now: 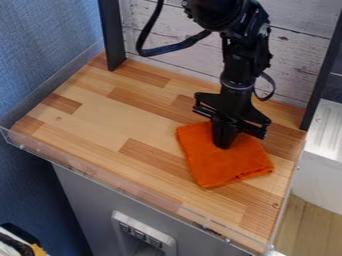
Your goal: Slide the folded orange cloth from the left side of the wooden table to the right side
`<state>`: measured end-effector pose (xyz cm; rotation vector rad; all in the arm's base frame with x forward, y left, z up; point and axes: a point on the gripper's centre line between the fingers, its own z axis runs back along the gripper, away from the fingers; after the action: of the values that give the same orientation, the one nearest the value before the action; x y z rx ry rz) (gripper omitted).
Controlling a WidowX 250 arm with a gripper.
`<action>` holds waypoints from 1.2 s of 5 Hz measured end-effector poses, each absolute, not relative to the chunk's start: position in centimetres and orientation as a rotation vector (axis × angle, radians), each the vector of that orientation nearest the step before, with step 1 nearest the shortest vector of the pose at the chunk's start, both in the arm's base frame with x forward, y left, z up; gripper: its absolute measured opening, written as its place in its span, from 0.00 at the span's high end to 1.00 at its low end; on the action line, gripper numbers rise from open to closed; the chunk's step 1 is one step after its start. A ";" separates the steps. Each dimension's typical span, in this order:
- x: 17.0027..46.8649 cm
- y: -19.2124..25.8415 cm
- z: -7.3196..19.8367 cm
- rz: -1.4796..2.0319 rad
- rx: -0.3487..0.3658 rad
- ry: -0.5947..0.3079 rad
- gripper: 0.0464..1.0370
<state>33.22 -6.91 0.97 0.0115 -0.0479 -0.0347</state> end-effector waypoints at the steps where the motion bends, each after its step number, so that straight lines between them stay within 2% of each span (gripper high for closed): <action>1: 33.1 -7.7 1.0 0.002 -0.011 -0.049 0.99; 2: 33.1 -8.2 1.0 0.025 -0.027 -0.036 0.96; 3: 32.7 -8.6 1.4 0.037 -0.026 0.011 0.81; 4: 31.7 -8.3 1.9 0.013 -0.015 0.073 0.55; 5: 31.6 -6.5 5.0 0.021 -0.015 0.050 0.25; 6: 30.4 -4.2 7.1 0.018 -0.009 0.038 0.04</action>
<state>30.36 -4.15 7.13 -0.0086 0.0383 0.0178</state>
